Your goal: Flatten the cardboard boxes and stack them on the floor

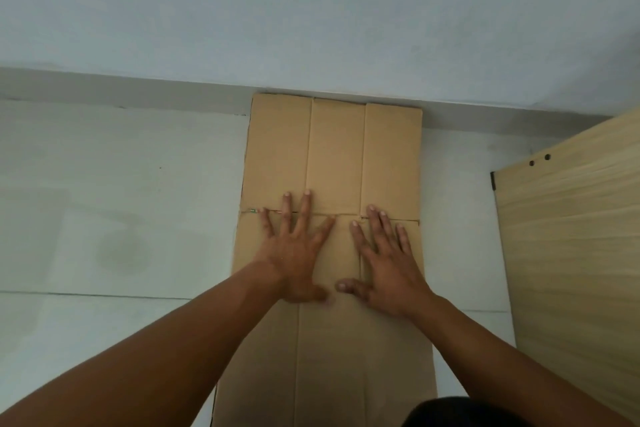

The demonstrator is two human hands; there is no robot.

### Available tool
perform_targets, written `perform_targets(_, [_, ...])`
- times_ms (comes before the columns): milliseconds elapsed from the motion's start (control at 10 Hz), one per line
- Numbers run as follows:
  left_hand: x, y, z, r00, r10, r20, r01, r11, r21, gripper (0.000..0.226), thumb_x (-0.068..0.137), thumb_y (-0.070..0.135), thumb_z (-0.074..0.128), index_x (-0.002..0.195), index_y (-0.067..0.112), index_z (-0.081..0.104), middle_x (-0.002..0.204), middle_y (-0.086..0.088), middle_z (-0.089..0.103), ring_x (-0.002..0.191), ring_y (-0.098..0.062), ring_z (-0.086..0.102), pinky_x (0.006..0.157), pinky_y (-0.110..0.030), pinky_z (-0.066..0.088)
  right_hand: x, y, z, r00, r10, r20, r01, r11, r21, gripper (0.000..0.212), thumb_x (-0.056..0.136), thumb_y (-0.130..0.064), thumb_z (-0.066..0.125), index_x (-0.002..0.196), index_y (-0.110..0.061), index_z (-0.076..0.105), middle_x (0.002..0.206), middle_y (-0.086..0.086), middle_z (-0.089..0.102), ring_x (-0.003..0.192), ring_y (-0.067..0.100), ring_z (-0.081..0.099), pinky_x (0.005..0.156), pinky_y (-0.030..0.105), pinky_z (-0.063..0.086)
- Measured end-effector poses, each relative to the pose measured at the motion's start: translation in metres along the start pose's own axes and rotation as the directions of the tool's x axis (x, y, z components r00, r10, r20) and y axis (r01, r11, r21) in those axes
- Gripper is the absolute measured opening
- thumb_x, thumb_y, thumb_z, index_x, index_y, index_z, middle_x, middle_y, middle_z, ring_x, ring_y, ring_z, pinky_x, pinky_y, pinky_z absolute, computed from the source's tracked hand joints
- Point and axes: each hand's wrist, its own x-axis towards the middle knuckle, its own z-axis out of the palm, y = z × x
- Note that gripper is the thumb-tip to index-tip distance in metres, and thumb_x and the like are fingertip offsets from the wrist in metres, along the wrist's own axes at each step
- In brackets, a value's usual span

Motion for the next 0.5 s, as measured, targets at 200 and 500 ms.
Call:
perform_targets(200, [-0.005,-0.001,0.009,0.993,0.051,0.108,-0.065,0.989,0.129,0.163,0.047,0.072,0.083,0.144,0.029,-0.040,0.138,-0.017,-0.060,0.126,-0.051,-0.050,0.104,-0.078,-0.014,0.002,-0.001,-0.001,1.000,0.010,0.027,-0.010,1.000,0.011,0.108,0.078,-0.088,0.032,0.154,-0.031,-0.020,0.153,0.004,-0.045,0.142,0.020,-0.041,0.118,0.043,-0.019])
perform_targets(500, [-0.020,0.007,-0.042,0.972,-0.018,0.234,-0.010,0.993,0.122,0.142,0.059,0.067,0.081,0.155,0.030,-0.018,0.157,-0.014,-0.038,0.145,-0.046,-0.026,0.111,-0.075,0.005,0.000,-0.016,-0.067,0.951,0.111,0.290,-0.099,0.994,-0.054,0.091,0.090,-0.049,0.058,0.159,-0.028,0.002,0.163,0.007,-0.025,0.151,0.030,-0.018,0.121,0.052,0.000])
